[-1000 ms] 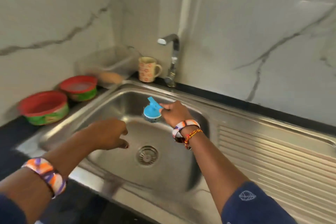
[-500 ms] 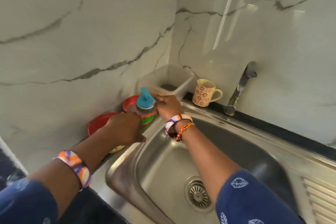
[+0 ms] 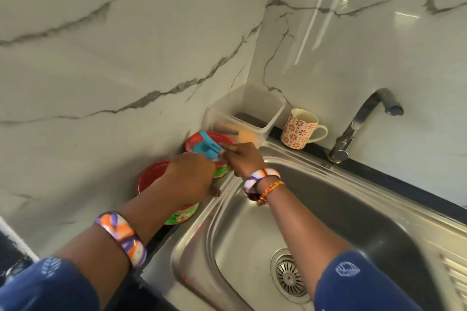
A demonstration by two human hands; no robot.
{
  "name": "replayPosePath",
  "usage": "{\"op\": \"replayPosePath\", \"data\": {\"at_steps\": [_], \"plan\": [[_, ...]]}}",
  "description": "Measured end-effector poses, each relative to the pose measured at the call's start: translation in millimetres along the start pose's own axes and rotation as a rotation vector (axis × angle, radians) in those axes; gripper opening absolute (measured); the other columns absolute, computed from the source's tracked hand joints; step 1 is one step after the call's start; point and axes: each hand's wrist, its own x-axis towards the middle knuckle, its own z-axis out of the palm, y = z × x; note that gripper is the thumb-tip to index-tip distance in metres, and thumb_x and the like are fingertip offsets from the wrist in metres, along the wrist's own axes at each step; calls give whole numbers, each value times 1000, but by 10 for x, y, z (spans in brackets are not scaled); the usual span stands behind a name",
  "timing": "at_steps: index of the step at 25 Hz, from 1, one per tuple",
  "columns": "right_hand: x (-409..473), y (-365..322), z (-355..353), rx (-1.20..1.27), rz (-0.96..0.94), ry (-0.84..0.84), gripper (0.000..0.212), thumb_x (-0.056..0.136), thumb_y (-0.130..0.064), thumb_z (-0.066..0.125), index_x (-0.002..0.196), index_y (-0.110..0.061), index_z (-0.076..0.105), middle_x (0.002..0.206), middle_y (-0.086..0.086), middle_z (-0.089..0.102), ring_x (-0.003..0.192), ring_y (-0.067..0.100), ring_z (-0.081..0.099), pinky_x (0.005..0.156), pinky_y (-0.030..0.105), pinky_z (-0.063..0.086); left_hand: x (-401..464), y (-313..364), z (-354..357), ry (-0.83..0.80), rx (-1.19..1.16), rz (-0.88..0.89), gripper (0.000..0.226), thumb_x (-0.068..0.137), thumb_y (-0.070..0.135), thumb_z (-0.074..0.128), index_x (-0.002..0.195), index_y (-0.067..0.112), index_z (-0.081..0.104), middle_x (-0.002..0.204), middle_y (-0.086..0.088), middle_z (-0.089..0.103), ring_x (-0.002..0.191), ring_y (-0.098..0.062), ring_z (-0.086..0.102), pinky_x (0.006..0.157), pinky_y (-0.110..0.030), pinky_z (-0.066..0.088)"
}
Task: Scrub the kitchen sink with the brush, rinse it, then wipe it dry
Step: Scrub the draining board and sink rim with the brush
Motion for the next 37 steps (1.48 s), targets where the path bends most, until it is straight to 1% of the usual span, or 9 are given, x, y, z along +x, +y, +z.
{"op": "replayPosePath", "data": {"at_steps": [3,8,11,14,18,24,32,35,37], "plan": [[46,152,-114,19,75,89,28,90,-17,55,113,-15,69,36,-14,51,49,5,41,50,19,32,24,-9,-17,6,-16,16,53,89,53,53,120,11,56,121,-7,59,112,-23,57,82,-30,44],[227,-1,90,77,42,52,31,84,-20,54,109,-15,71,81,10,69,72,20,57,64,25,43,74,-8,24,-28,-19,6,54,88,55,52,117,10,58,118,-7,61,110,-24,57,73,-27,36],[106,-55,70,264,99,83,26,89,-16,54,106,-6,71,56,1,52,46,10,41,47,19,31,8,-71,122,-19,-55,-11,58,85,58,54,121,12,56,123,-7,59,113,-26,57,85,-32,45],[-228,-41,-218,624,205,68,20,94,-16,48,86,-10,66,54,3,42,27,3,29,30,12,20,-142,-71,200,33,-147,-27,62,82,56,58,125,13,50,131,-9,53,117,-28,54,92,-37,46],[-910,309,-761,851,243,-209,19,98,-19,40,94,-14,58,51,-4,53,37,3,42,36,12,32,-425,265,210,154,-331,-54,73,84,51,59,143,15,35,148,-8,37,132,-27,41,104,-40,41],[-2224,1182,-1768,277,84,-484,17,88,-17,52,103,-12,58,70,-8,66,62,2,51,54,13,40,-799,1265,343,165,-384,-125,83,87,47,58,148,5,21,156,-12,20,143,-26,22,113,-38,26],[-3536,1801,-2934,126,459,-775,57,52,-55,83,103,-31,74,66,1,62,42,3,39,37,12,33,-1417,1535,750,170,-438,-655,70,100,33,36,147,-10,4,153,-30,-7,145,-39,-5,119,-45,2],[-3176,1485,-2486,-19,231,-726,14,84,-30,64,93,-38,73,55,-8,61,39,0,37,38,13,28,-1535,1491,773,205,-494,-806,65,100,24,33,146,-11,4,154,-28,-7,145,-37,-7,120,-43,-2],[-2796,1245,-1917,-9,118,-631,27,94,-14,52,114,-28,64,57,-8,58,35,-1,35,33,11,25,-1601,1481,808,214,-491,-840,63,99,19,34,146,-11,5,154,-28,-5,145,-37,-6,120,-44,-1]]}}
